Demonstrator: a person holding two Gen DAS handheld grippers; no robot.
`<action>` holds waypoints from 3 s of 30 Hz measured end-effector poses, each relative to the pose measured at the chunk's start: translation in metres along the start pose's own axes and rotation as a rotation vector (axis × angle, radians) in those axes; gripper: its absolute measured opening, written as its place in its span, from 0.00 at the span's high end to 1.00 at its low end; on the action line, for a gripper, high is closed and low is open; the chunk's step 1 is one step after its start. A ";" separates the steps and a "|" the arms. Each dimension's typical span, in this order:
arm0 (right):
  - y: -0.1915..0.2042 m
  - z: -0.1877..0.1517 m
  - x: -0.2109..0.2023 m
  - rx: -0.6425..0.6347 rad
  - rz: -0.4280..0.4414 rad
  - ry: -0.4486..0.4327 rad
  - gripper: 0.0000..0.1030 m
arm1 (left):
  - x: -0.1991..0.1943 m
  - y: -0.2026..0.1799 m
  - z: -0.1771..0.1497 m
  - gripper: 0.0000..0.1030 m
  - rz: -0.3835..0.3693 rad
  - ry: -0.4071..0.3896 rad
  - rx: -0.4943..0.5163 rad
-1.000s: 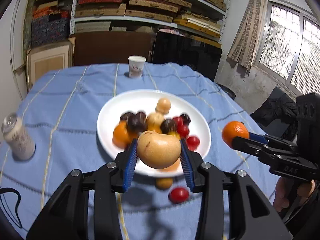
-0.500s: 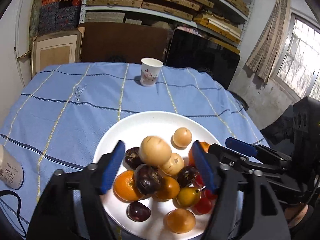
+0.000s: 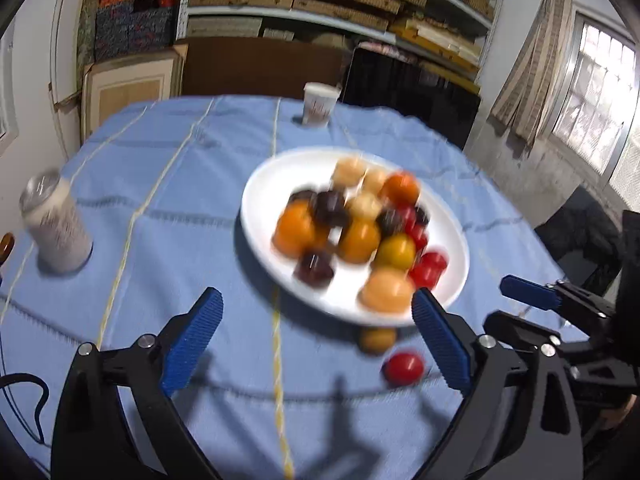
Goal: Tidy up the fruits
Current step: 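Grasp the last red tomato with the right tool, then grasp the small brown fruit with the left tool while the right holds the tomato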
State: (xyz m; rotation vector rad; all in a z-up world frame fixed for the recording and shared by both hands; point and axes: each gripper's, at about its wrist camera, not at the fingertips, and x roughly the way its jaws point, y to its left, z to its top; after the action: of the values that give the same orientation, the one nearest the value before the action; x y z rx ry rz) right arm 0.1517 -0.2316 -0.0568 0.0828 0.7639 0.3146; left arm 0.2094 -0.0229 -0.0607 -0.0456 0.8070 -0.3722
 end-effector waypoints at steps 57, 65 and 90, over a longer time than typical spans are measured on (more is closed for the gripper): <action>-0.026 -0.079 -0.004 0.166 -0.037 0.083 0.72 | 0.060 -0.065 -0.036 0.09 0.095 0.116 0.190; -0.029 -0.080 -0.005 0.178 -0.024 0.083 0.72 | 0.066 -0.062 -0.036 0.44 0.089 0.144 0.174; -0.034 -0.081 -0.010 0.197 -0.016 0.062 0.71 | 0.037 -0.053 -0.040 0.72 -0.006 0.075 0.134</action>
State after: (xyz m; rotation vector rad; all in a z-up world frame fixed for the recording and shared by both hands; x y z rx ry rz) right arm 0.0977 -0.2703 -0.1153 0.2534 0.8550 0.2270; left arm 0.1877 -0.0814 -0.1047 0.0917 0.8545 -0.4350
